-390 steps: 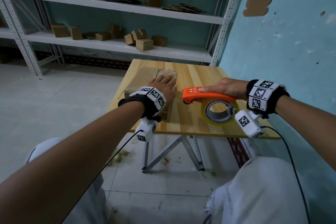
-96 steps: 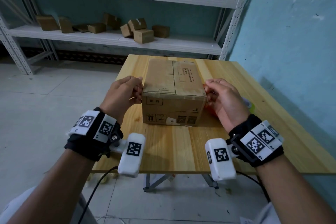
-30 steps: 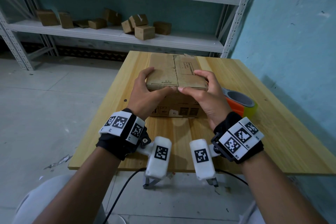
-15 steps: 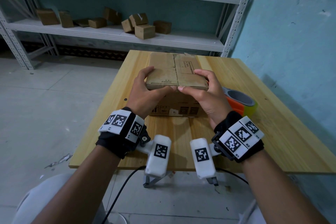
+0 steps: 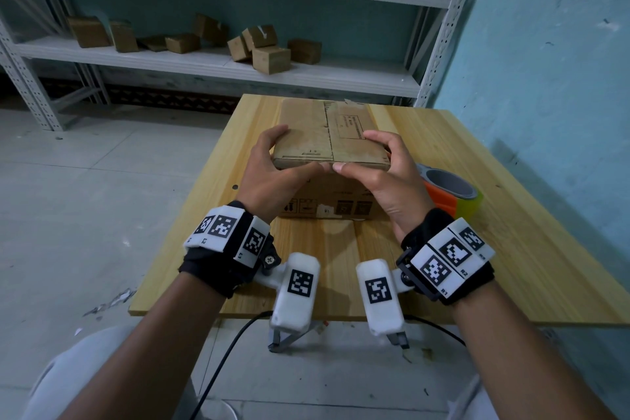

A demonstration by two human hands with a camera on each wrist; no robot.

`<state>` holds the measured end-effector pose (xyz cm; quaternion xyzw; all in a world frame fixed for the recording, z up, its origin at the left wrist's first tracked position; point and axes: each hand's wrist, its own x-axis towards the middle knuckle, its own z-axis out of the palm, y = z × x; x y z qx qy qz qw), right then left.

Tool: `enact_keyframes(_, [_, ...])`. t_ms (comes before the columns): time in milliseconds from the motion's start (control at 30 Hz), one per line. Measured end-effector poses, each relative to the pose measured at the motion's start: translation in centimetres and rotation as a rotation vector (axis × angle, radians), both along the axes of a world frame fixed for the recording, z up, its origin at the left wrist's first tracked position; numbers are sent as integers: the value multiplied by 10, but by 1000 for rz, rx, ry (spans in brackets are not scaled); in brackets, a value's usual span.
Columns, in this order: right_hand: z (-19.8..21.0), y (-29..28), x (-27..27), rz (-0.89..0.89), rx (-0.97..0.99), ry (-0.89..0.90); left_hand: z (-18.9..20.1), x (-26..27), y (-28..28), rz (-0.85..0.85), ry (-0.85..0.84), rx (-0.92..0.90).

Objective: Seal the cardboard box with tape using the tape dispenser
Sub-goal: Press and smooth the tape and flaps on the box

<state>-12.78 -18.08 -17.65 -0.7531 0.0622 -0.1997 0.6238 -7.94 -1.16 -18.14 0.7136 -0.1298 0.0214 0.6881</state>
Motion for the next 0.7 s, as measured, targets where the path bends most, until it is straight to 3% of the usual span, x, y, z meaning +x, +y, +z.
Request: enact_keyframes(700, [0, 0, 0, 4, -10, -1, 0, 1, 0, -30, 6, -28])
